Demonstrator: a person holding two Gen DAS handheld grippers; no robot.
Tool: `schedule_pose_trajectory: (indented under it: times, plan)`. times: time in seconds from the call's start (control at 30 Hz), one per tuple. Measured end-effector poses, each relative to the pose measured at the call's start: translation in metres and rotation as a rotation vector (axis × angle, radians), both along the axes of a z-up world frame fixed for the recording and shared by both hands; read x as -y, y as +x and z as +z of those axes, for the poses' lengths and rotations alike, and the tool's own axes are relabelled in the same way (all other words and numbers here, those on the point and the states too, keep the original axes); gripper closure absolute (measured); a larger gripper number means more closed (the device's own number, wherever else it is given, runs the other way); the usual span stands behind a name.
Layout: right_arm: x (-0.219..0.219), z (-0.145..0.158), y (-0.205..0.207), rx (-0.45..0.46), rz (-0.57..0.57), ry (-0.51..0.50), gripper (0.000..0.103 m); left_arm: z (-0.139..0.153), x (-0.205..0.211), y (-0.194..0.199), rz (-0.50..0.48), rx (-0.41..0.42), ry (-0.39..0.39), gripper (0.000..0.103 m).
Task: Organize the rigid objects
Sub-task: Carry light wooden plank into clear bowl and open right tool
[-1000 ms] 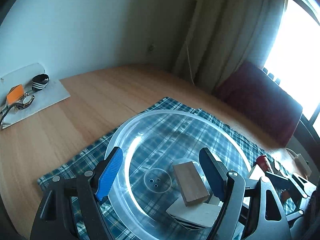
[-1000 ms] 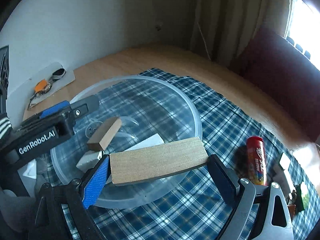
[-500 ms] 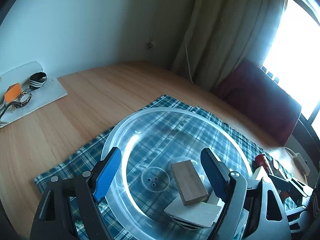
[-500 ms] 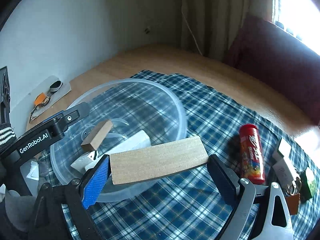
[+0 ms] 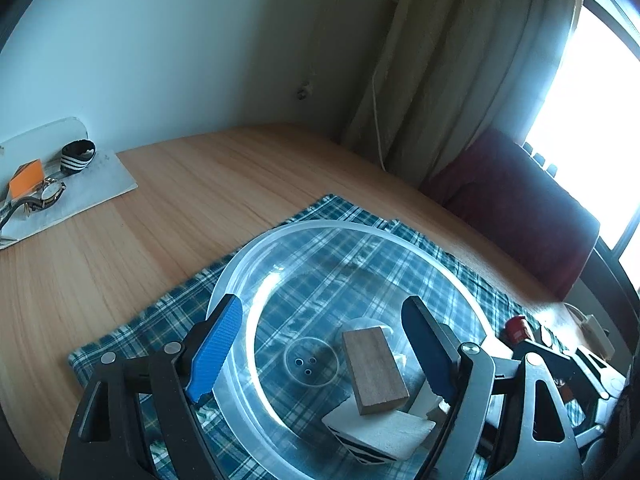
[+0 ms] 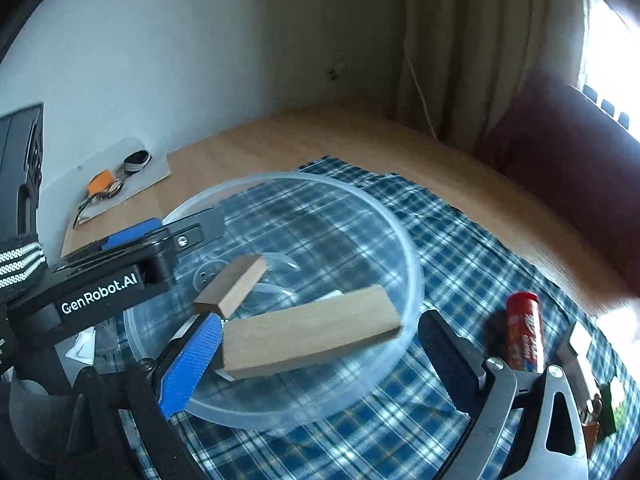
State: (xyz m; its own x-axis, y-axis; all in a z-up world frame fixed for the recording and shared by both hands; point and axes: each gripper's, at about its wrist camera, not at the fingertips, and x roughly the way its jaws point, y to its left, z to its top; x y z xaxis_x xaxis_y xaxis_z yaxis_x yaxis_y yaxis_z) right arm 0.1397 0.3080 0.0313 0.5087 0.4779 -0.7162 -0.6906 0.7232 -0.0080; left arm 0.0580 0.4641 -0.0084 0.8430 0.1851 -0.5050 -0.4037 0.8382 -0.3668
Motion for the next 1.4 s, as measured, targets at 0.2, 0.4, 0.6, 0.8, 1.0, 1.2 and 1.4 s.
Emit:
schedule_pose_trajectory:
  times: [0.2,0.4,0.6,0.8,1.0,1.2,1.4]
  plan:
    - [0.024,0.006,-0.002,0.009,-0.068,0.003,0.003,0.0,0.0,0.0,0.0,0.003,-0.005,0.02]
    - [0.015,-0.007,-0.003,0.099,-0.134,-0.158,0.003,0.0,-0.001,0.0,0.0,0.004,-0.005,0.02]
    - [-0.013,-0.012,-0.003,0.187,-0.143,-0.25,0.003,0.001,-0.001,0.0,-0.001,0.009,-0.012,0.02]
    - [-0.02,-0.01,0.011,0.164,-0.16,-0.215,0.003,0.003,-0.002,-0.004,0.018,0.027,-0.015,0.02]
    - [-0.004,-0.006,0.019,0.112,-0.214,-0.132,0.003,0.005,-0.002,-0.007,0.032,0.035,-0.01,0.018]
    - [0.013,-0.002,0.026,0.081,-0.281,-0.092,0.002,0.01,-0.006,-0.016,0.077,0.074,-0.002,0.016]
    - [0.009,-0.01,0.033,0.035,-0.273,-0.095,0.003,0.013,-0.003,-0.019,0.081,0.083,0.018,0.014]
